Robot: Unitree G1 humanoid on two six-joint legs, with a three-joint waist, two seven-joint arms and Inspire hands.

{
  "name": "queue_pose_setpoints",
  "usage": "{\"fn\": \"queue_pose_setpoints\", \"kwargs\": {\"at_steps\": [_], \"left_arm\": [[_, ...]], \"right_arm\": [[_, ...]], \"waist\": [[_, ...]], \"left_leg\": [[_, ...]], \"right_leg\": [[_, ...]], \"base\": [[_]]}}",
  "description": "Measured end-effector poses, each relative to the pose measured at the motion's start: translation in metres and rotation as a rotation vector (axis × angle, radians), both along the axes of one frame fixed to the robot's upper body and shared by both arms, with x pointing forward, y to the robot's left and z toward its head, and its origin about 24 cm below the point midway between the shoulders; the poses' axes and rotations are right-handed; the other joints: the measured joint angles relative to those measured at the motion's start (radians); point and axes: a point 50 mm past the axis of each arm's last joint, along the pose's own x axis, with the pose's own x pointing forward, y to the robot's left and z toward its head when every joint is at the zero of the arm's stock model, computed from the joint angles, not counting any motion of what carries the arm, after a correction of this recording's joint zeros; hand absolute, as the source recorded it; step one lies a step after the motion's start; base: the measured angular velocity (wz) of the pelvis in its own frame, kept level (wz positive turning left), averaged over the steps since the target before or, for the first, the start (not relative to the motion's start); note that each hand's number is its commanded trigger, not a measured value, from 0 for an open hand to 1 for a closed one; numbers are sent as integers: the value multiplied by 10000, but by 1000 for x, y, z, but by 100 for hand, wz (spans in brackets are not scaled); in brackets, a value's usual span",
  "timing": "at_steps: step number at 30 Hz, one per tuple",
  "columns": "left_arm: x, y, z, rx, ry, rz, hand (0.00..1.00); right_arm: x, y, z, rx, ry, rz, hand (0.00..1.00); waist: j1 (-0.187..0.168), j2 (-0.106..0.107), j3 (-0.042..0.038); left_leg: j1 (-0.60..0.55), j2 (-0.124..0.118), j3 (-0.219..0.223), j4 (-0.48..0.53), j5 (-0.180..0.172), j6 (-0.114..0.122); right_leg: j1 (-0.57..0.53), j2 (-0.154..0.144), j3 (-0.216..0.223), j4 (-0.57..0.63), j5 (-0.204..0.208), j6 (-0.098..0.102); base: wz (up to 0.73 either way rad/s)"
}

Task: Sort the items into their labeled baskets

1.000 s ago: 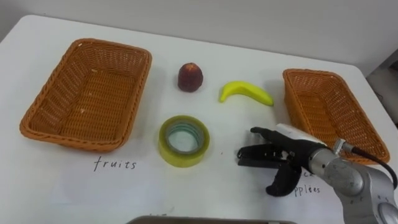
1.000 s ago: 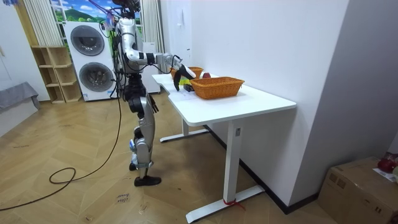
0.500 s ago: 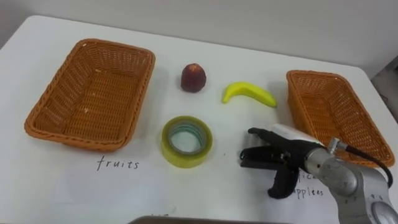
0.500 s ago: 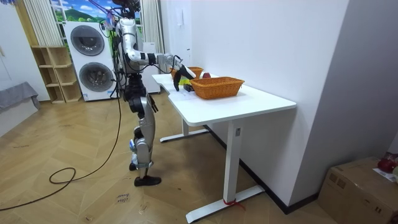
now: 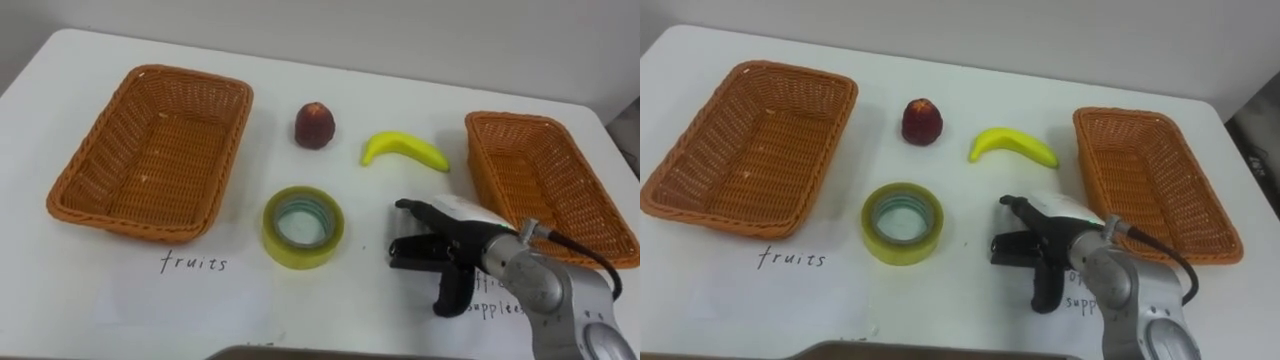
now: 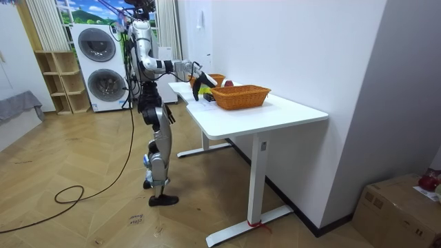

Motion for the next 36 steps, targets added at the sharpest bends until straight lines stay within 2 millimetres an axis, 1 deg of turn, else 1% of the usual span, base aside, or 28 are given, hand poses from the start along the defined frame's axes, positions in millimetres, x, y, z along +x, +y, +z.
{"fn": "queue_pose_setpoints", "kwargs": {"at_steps": [7,11,14,19,20,21,22,27,33,36], "left_arm": [[0,-1,0,-18,27,-71,0],[0,-2,-1,-37,43,-134,0],[1,-2,0,-47,16,-183,0],[1,-1,0,-34,12,-156,0],[1,-1,0,-36,9,-157,0],[1,-2,0,-37,9,-156,0],[1,-1,0,-37,16,-151,0],[1,-1,0,-16,42,-146,0],[5,-2,0,-39,-31,-184,0],[4,-2,0,-38,-9,-178,0]], "right_arm": [[0,3,-2,-195,30,138,0],[0,2,-3,-222,79,125,0],[3,2,-4,-84,178,111,0],[5,-1,-6,73,361,80,0],[5,-2,-6,70,387,82,44],[5,-3,-6,59,396,80,74],[5,-3,-6,74,406,80,100],[4,-2,-8,3,458,194,100],[9,-4,-7,-99,-57,-195,100],[10,-4,-7,-120,-143,-203,100]], "waist": [[10,35,0],[17,90,-23],[16,88,-24],[9,36,-60],[9,33,-62],[9,32,-63],[10,30,-64],[69,-24,-100],[249,-28,-99],[268,-31,-99]], "left_leg": [[61,1,-14,47,0,0],[102,2,-12,-42,3,-7],[100,4,-21,-33,5,-10],[121,-1,-38,-4,6,-8],[121,-3,-40,-12,6,-8],[121,-3,-40,-15,6,-8],[121,-3,-40,-21,6,-8],[161,5,-38,-34,6,-9],[155,0,-56,-59,5,-9],[152,6,-69,-63,4,-11]], "right_leg": [[96,-4,3,-7,3,-4],[118,8,29,7,6,-10],[112,7,25,9,9,-14],[127,7,13,5,9,-14],[127,5,13,4,9,-14],[127,5,13,4,9,-14],[125,6,13,4,9,-14],[177,22,25,-12,9,-14],[250,29,15,-161,29,-9],[249,39,3,-168,29,-9]], "base": [[0],[0],[0],[0],[0],[0],[0],[0],[0],[0]]}}
